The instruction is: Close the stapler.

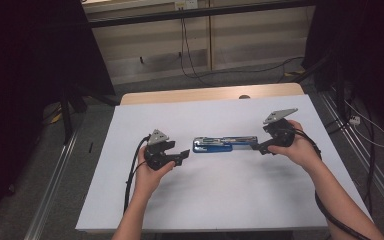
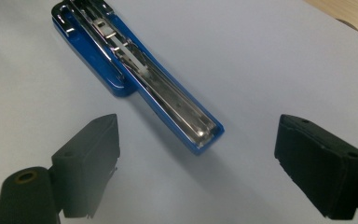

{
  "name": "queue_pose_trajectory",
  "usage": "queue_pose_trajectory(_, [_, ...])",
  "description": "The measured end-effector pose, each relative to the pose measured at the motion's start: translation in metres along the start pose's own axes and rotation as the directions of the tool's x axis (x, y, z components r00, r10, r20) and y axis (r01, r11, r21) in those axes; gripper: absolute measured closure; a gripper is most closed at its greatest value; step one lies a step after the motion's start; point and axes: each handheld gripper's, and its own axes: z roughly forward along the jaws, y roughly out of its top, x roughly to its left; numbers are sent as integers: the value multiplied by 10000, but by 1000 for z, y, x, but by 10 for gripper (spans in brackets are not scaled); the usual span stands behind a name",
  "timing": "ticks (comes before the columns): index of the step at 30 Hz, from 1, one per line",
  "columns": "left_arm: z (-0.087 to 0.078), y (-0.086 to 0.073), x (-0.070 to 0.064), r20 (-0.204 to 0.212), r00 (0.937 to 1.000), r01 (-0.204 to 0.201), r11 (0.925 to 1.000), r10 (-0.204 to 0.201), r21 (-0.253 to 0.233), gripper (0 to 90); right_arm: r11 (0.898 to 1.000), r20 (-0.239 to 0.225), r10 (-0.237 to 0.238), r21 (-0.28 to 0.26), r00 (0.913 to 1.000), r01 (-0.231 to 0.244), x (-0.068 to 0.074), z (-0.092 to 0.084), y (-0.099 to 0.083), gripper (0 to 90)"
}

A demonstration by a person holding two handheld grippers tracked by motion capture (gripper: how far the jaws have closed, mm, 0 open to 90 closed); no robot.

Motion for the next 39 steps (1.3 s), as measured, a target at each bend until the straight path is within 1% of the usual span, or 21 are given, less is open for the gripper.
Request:
queue_pose_trajectory(2, [2,1,0,17,9999,-134,9999,133,73,441,10000,111,21,50,9999,-21,-2,-3,-5,142])
queue_pose_trajectory(4, [4,1,-1,33,9999,-102,9999,103,-21,505,9999,199,90,87,9998,-92,-3,-5,-10,142])
queue_pose_trajectory(8, [8,1,-2,99,9998,-166,9998,166,74,647,9996,391,237,115,9990,-242,-7,-10,-19,150])
queue_pose_trajectory(9, [9,1,-2,93,9997,-246,9996,244,128,668,9996,472,265,77,9985,-269,-8,-11,-21,150])
queue_pose_trajectory(11, [11,1,-3,85,9997,-227,9995,226,199,717,9992,524,391,106,9979,-397,-10,-12,-24,150])
queue_pose_trajectory(12, [11,1,-2,70,9993,-369,9990,368,258,736,9992,531,384,117,9979,-391,-10,-12,-26,154])
queue_pose_trajectory(13, [13,1,-3,78,9994,-340,9991,338,240,754,9990,541,401,149,9977,-410,-10,-12,-27,157])
queue_pose_trajectory(14, [13,1,-3,3,9988,-490,9983,490,312,774,9990,593,404,168,9974,-414,-11,-12,-28,159])
queue_pose_trajectory(15, [14,1,-4,100,9993,-366,9988,363,336,790,9989,604,442,153,9972,-452,-11,-12,-29,162])
queue_pose_trajectory(16, [16,0,-4,77,9993,-374,9988,372,308,804,9988,651,453,161,9969,-464,-10,-12,-30,169])
queue_pose_trajectory(17, [16,0,-5,99,9995,-302,9989,299,346,815,9990,679,426,121,9968,-435,-10,-11,-31,176])
queue_pose_trajectory(19, [18,-1,-4,87,9992,-395,9984,391,411,835,9988,663,479,109,9967,-487,-10,-10,-33,190])
queue_pose_trajectory(22, [22,-2,-4,43,9996,-294,9990,292,351,869,9987,673,464,160,9967,-475,-8,-8,-34,243])
queue_pose_trajectory(25, [26,-2,-4,55,9998,-176,9995,175,246,898,9979,721,599,206,9956,-615,-7,-7,-35,297])
queue_pose_trajectory(26, [27,-2,-4,3,9996,-286,9992,286,281,900,9977,714,637,193,9954,-653,-7,-7,-35,324])
queue_pose_trajectory(28, [31,-2,-3,69,9996,-261,9989,258,402,900,9983,701,564,76,9959,-570,-6,-7,-35,381])
queue_pose_trajectory(32, [38,-3,-3,-68,9997,-250,9992,252,308,900,9985,691,521,100,9962,-530,-6,-6,-35,479])
queue_pose_trajectory(34, [42,-4,-3,-106,9998,-178,9993,182,314,900,9984,740,531,159,9958,-544,-6,-6,-35,504])
queue_pose_trajectory(36, [44,-4,-2,-212,9993,-289,9991,296,308,900,9982,777,533,215,9956,-551,-6,-6,-35,551])
queue_pose_trajectory(37, [46,-4,-3,-128,9998,-165,9995,169,275,900,9983,857,516,228,9950,-538,-7,-6,-35,591])
queue_pose_trajectory(39, [48,-3,-3,-106,9994,-313,9988,318,371,900,9984,768,521,193,9957,-537,-7,-7,-35,671])
